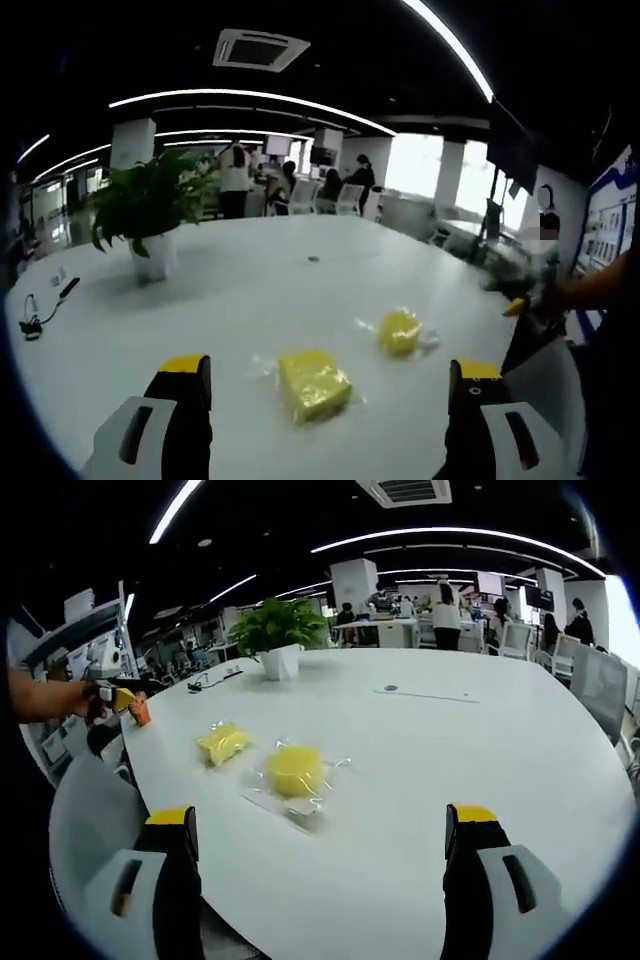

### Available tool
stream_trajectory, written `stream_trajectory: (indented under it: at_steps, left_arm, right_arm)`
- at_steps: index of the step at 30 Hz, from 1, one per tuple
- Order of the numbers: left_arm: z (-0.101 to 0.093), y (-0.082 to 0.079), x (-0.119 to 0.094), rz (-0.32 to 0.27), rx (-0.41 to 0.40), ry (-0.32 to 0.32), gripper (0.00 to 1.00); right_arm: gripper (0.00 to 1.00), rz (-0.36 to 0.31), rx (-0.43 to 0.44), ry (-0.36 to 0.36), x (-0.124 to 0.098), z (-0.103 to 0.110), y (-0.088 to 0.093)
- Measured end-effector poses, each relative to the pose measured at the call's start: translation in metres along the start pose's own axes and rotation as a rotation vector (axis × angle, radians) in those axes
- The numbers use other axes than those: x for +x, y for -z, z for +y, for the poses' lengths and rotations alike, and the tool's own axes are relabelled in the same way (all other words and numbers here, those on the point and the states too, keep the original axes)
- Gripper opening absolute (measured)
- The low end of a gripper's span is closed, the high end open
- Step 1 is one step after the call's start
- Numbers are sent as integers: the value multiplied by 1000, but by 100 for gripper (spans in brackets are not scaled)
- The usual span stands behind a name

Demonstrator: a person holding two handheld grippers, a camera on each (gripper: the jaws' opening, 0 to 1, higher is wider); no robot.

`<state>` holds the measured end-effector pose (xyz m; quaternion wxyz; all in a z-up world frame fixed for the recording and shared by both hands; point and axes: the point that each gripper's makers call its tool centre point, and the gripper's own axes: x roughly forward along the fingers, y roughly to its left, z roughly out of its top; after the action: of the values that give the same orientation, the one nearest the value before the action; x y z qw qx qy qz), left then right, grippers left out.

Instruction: Compare the silicone blocks by pressing each to a similar depth, holding the contact briefly, and releasing to observe deformation and rebound differences across the visible hardness samples.

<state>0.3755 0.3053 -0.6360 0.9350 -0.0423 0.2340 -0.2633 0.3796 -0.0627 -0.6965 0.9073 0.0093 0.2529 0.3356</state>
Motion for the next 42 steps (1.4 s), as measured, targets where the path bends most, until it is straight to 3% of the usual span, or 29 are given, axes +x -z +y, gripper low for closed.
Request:
stream_trajectory:
  at_steps: [2, 4, 9, 11, 14, 17, 20, 24, 28, 31, 37, 42]
  left_arm:
    - [-1, -15, 4, -40, 32, 23, 100]
    - [1, -21, 10, -47, -10, 35, 100]
    - [-7, -35, 23, -76, -39, 67, 100]
    - [-7, -35, 38, -61, -30, 88, 100]
    - [-17, -42, 63, -64, -114, 159, 100]
    - [-24, -44, 88, -64, -126, 166, 100]
    - [-31, -36, 115, -23, -180, 177, 100]
    - [-41, -21, 150, 48, -310, 203, 99]
    - [-54, -7, 181, 112, -341, 248, 98]
    - [-48, 8, 197, 156, -379, 220, 96]
    - [-48, 19, 218, 169, -487, 227, 92]
    - [-46, 35, 237, 213, -573, 183, 84]
  right_arm:
    - [96, -54, -52, 21, 4, 1, -8]
    - [96, 4, 7, 48, 6, 1, 7]
    - [96, -30, -9, 42, 8, 7, 5]
    - [96, -30, -18, 32, 12, 6, 8]
    - [96, -28, -17, 1, 16, 11, 5]
    - [96, -22, -27, -24, 22, 12, 1]
    - [96, -20, -20, -33, 25, 11, -1]
    - [96, -32, -12, -35, 22, 15, -2]
    - [96, -43, 10, -31, 18, 14, 1]
    - [96, -49, 27, -25, 17, 15, 3]
    - [96, -40, 31, -34, 18, 20, 9]
    - [96, -49, 67, -20, 18, 19, 11]
